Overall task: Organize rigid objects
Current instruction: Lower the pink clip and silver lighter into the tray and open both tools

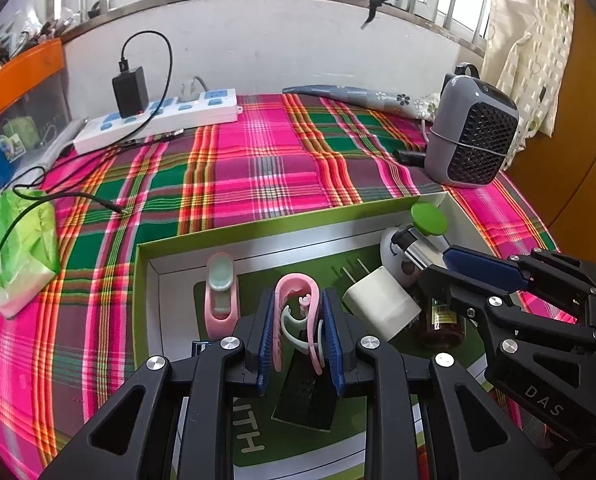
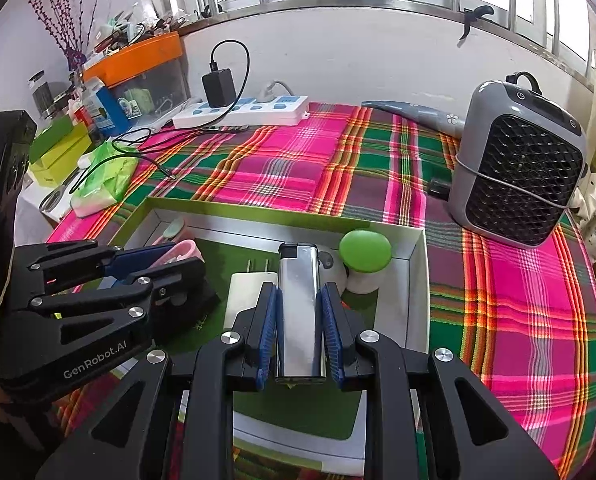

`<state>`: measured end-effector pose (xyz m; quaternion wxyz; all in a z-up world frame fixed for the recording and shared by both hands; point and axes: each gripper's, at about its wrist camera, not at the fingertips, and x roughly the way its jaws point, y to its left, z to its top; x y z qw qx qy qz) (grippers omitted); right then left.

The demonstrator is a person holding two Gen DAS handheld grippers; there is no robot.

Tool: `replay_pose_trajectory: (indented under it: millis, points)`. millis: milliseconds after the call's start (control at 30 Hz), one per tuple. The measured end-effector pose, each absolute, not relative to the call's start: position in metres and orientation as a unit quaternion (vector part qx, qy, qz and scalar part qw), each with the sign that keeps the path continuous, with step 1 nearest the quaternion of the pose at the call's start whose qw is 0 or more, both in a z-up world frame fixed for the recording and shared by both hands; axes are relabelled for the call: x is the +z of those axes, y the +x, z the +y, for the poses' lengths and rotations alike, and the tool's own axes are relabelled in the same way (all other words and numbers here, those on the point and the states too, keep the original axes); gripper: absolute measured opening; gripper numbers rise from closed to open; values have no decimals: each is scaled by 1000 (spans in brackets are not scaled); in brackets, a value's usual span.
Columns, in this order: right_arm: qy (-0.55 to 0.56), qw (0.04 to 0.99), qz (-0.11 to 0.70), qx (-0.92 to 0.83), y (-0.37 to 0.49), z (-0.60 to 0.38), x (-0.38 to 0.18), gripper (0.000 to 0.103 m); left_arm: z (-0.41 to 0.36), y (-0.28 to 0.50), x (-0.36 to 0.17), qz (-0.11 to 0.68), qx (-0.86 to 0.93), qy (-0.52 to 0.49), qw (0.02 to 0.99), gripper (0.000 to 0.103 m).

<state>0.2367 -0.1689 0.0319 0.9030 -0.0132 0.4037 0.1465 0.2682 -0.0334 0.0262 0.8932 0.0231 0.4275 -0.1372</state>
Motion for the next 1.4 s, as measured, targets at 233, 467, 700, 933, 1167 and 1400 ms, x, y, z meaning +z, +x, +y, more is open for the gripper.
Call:
replay_pose_trajectory:
  millis: [233,467,700,933,1167,1400]
  points:
    - [-11,903,404,147,237,-170,32,25,-33,269,26,429,-137,22,893,23]
    - [-10,903,405,147,237,-169,32,25,-33,268,25,430,-137,21,892,26]
    - [-7,903,403,147,236,-169,32,25,-31,266,25,429,-133,18,893,30]
    - [-2,905,399,146,235,-169,35,29,-30,261,29,426,-127,19,895,31]
    - [-5,907,396,144,230,-168,37,31,-30,252,33,424,-120,21,897,34]
    - [2,910,389,142,217,-167,43,32,-30,237,40,419,-116,22,901,34]
